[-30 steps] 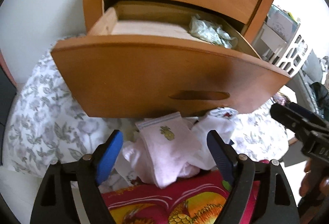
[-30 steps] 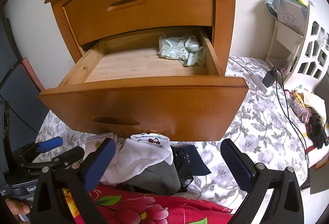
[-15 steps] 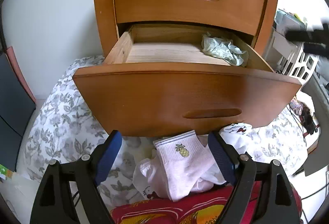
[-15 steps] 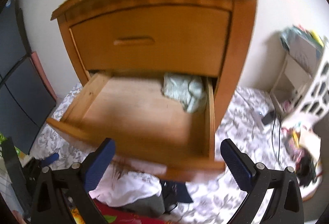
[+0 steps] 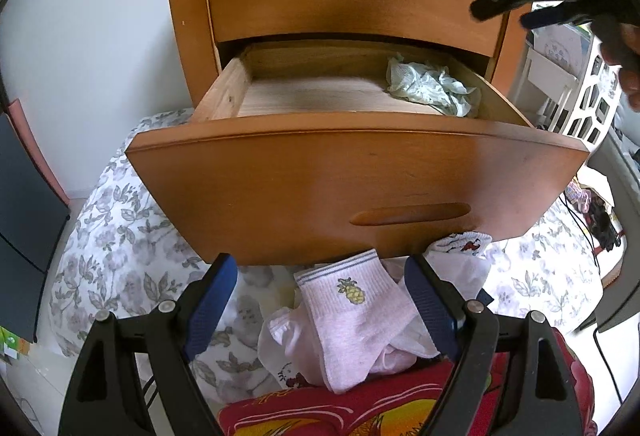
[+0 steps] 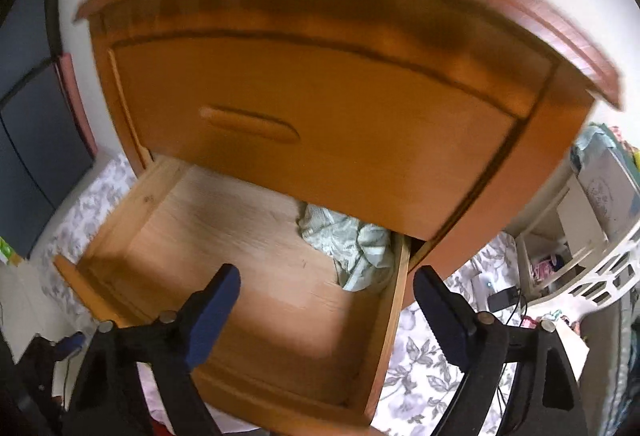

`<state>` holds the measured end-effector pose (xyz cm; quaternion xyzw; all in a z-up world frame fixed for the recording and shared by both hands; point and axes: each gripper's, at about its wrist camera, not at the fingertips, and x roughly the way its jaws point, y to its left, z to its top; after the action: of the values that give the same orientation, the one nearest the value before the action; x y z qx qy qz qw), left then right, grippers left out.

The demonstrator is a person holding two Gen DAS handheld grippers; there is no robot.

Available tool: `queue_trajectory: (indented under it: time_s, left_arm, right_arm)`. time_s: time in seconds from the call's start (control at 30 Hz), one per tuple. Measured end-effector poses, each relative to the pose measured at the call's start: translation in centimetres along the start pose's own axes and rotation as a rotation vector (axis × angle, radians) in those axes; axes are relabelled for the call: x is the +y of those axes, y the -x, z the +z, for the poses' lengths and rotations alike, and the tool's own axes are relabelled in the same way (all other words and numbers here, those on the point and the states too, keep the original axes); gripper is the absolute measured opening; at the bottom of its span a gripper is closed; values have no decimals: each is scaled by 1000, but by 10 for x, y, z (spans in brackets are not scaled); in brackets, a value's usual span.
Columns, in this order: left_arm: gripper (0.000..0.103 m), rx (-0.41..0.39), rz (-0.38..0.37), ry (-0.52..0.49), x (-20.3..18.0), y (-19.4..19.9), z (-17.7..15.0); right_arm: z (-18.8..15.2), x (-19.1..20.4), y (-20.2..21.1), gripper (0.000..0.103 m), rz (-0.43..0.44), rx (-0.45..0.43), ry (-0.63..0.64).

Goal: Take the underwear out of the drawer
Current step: 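Reach the right gripper into the drawer toward the pale green lace garment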

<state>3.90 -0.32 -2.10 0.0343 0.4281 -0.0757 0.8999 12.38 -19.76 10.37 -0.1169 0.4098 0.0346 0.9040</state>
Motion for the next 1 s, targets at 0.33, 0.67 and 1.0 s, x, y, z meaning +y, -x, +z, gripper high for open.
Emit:
queue_trajectory:
  time_s: [0.33,0.67,1.0]
  left_arm:
    - [86,19,-20,-18,-2,-4,1]
    - [86,24,-38,-24,-3,-7,2]
    - [86,29,-61,-17,-1,-8,3]
  right_arm:
    - [-7,-1,-95,82,13,286,38]
    - [-12,-10,-143,57,-48,398,55]
    - [-14,-5,-167,47,-126,432,120]
